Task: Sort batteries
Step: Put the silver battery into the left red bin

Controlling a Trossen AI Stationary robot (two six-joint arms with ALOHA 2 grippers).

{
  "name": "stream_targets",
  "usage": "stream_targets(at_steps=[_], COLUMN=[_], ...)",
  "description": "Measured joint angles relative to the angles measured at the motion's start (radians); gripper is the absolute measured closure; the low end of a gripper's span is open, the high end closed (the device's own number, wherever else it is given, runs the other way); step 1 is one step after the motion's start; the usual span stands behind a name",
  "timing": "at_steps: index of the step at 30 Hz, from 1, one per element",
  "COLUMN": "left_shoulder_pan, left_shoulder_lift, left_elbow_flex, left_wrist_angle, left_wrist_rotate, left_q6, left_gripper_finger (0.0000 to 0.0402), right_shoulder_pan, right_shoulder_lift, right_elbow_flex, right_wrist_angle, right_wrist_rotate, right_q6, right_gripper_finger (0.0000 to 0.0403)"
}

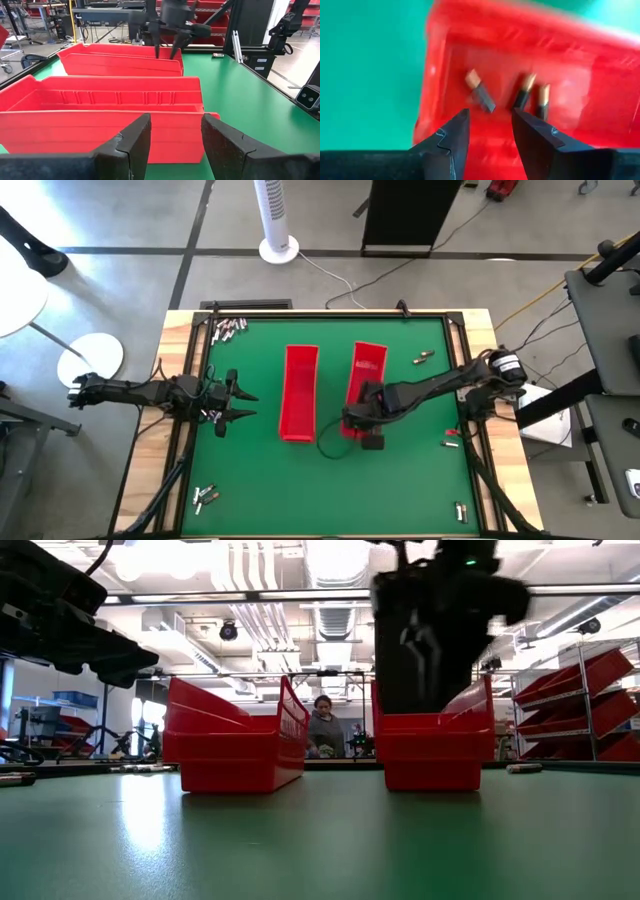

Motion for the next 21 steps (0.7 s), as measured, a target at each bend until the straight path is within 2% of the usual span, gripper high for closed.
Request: stream_targets(at_steps=[6, 14, 21], left_shoulder_pan=[0.0, 0.0, 0.0], left_shoulder_lift=[0.0, 0.0, 0.0], left_elbow_flex=[0.0, 0.0, 0.0], left_wrist_angle=[0.0, 0.0, 0.0], left_wrist_rotate=[0.0, 0.0, 0.0], left_q6=[0.0, 0.0, 0.0], left_gripper_finger=[0.0247, 0.0247, 0.0247], right_shoulder_pan=[0.052, 0.05, 0.05], right_shoulder_lift=[-0.006, -0.008, -0.012], right_elbow_flex=[0.0, 0.0, 0.0], right_wrist_angle=[-0.07, -0.125, -0.18], right_wrist_rotate=[0.042, 0.14, 0.159], right_q6=[0.015, 0.013, 0.014], right_gripper_finger=[0.0253, 0.0247, 0.0251])
